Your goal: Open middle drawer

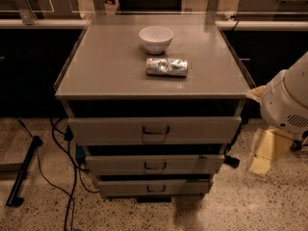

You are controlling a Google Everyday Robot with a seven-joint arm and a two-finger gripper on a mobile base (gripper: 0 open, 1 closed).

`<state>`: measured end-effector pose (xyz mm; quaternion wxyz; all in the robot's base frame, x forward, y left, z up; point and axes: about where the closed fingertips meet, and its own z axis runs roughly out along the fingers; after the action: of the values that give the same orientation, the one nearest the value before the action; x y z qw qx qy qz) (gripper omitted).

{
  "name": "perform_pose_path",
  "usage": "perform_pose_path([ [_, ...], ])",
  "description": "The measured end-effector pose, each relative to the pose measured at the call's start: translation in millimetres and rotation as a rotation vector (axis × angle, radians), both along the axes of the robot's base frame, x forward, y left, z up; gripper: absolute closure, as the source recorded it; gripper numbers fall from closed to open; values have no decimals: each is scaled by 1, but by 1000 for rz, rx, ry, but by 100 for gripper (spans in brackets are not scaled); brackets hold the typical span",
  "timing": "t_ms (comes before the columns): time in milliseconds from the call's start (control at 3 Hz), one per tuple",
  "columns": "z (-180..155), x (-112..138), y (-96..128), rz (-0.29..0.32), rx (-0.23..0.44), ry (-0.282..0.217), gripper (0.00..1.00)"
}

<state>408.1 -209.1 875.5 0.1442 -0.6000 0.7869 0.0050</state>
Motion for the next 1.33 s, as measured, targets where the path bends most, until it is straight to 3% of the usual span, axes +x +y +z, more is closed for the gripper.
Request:
perform_pose_path([
  [333,-27,0,-3,16,-27,1,0],
  [667,-75,0,-6,30,-28,-2,0],
  [1000,-138,3,-7,30,-8,-1,0],
  [1333,-215,3,-5,29,40,34,0],
])
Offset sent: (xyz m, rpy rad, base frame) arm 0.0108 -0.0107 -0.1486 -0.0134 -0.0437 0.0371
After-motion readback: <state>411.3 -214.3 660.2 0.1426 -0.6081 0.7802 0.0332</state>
